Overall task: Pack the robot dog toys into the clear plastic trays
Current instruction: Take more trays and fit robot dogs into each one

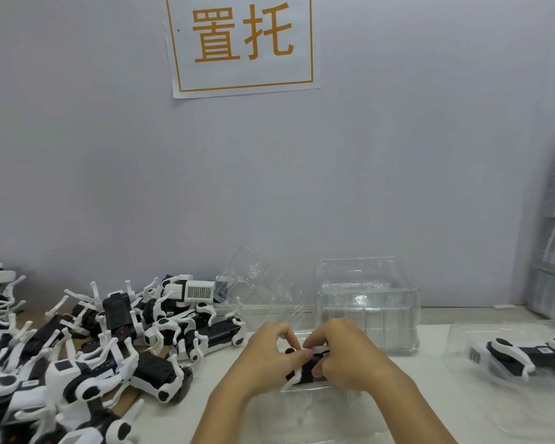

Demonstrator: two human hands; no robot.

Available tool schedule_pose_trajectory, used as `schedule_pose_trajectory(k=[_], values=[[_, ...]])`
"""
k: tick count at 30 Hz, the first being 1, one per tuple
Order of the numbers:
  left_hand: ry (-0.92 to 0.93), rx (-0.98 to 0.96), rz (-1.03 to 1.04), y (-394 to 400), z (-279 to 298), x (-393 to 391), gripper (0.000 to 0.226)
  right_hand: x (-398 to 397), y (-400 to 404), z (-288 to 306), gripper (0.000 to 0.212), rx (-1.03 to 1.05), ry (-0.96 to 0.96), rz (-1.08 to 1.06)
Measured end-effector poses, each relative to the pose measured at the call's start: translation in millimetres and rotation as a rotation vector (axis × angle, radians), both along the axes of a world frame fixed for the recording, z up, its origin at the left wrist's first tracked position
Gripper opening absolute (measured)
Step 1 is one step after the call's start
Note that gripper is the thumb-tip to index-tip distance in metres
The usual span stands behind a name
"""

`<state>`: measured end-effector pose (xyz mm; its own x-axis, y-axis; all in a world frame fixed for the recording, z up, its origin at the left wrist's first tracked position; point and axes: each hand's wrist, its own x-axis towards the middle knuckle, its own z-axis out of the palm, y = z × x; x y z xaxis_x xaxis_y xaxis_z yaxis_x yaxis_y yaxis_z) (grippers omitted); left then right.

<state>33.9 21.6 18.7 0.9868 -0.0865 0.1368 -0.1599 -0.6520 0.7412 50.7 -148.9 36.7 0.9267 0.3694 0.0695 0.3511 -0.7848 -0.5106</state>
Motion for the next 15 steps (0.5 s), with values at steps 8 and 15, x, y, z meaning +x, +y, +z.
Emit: schedule_pose_trajectory(k=[8,15], values=[[0.011,-0.044,0.037,2,-6,4,0.024,-4,-30,30,0.048,-0.069,0.085,-0.107],[0.026,-0.023,-0.064,5,-2,-3,0.019,-5,-38,33,0.020,-0.087,0.031,-0.162]])
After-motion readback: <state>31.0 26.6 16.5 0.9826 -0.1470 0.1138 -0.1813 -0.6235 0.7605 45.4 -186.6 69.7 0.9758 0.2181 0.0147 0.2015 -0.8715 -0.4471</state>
